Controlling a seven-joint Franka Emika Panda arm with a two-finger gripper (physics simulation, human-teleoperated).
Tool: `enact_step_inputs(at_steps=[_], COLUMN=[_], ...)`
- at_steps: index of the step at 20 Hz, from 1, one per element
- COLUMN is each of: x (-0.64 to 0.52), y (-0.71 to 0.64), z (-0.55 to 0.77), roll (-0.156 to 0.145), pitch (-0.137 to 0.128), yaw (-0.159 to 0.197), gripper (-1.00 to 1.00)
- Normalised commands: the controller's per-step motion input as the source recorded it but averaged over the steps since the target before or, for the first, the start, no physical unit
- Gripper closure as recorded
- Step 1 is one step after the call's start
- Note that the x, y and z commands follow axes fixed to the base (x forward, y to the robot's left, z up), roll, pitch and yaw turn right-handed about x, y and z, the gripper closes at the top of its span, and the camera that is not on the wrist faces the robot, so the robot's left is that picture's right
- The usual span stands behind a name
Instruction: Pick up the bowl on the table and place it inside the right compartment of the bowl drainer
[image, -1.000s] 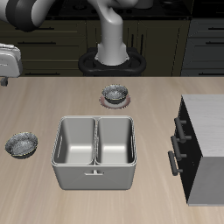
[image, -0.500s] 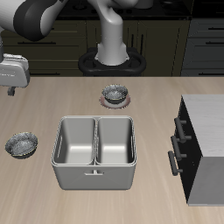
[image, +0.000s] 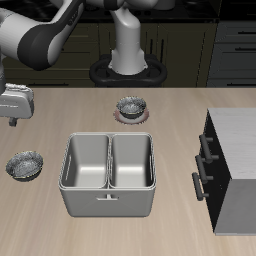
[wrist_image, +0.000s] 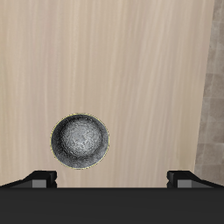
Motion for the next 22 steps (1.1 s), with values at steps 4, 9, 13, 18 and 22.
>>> enact_step_inputs(at_steps=[4,9,13,18,22], x=[0.04,-0.05,-0.16,-0.11,-0.08], y=[-0.03,-0.04,0.05,-0.02,-0.08], z=[-0.4,-0.46,-0.2,-0.16,-0.23], roll=[-0.01,-0.039,0.017,-0.007,-0.008], pitch=[0.044,0.069,0.029,0.006,0.012], yaw=[-0.001,-0.009,0.016,-0.003,0.006], gripper=[-1.0,-1.0,-1.0,-1.0,-1.0])
